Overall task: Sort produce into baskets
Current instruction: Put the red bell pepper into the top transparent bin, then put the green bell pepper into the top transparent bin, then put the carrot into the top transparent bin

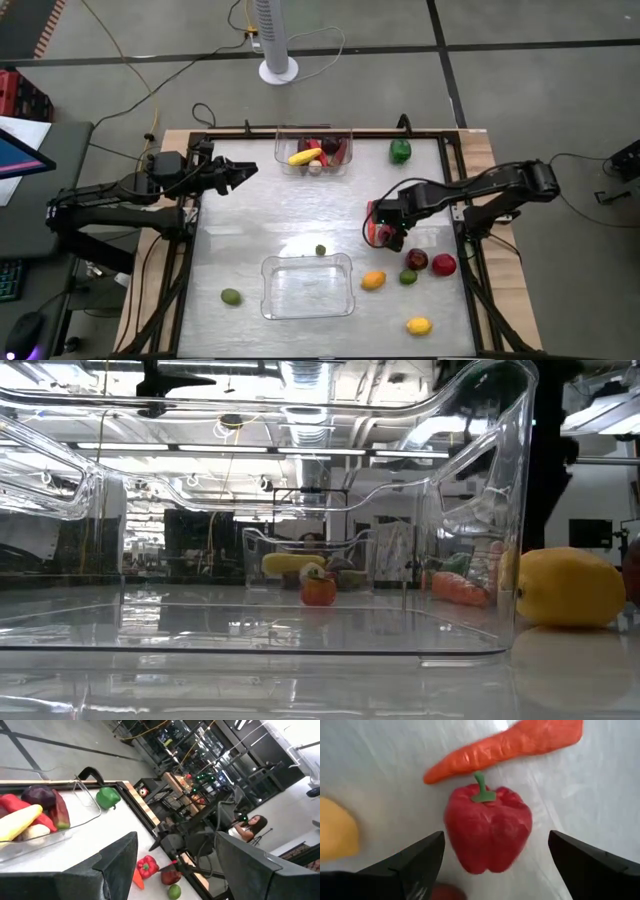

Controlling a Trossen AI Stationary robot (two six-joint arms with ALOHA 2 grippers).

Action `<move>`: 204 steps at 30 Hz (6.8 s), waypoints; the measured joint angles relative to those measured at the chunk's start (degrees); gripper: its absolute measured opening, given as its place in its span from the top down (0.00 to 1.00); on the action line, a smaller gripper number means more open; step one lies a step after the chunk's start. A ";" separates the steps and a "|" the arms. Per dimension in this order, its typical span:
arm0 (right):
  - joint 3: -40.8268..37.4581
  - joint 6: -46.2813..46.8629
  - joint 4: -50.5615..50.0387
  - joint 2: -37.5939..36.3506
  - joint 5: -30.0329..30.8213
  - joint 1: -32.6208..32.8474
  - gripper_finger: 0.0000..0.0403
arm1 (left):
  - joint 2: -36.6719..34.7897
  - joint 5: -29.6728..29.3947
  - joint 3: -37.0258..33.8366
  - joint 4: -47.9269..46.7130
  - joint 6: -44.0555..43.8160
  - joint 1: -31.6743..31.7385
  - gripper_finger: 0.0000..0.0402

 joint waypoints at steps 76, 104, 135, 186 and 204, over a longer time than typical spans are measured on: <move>21.35 -28.93 7.46 14.50 -2.21 -55.65 0.09 | 15.02 -18.65 0.02 10.01 -7.44 0.51 0.37; 13.20 -24.31 11.00 9.50 -4.00 -52.51 0.31 | 7.37 -6.69 0.02 13.49 1.19 3.41 0.37; 16.07 -38.27 5.12 14.59 -6.38 -50.66 0.05 | 7.37 -6.15 0.02 12.00 0.87 3.43 0.37; 34.76 -23.23 24.22 22.58 -11.50 -34.81 0.03 | 7.41 -3.11 0.00 11.98 -3.02 3.43 0.37; 40.29 -25.97 1.19 19.66 -10.74 -37.33 0.05 | 7.40 -3.10 0.00 10.00 0.51 3.43 0.37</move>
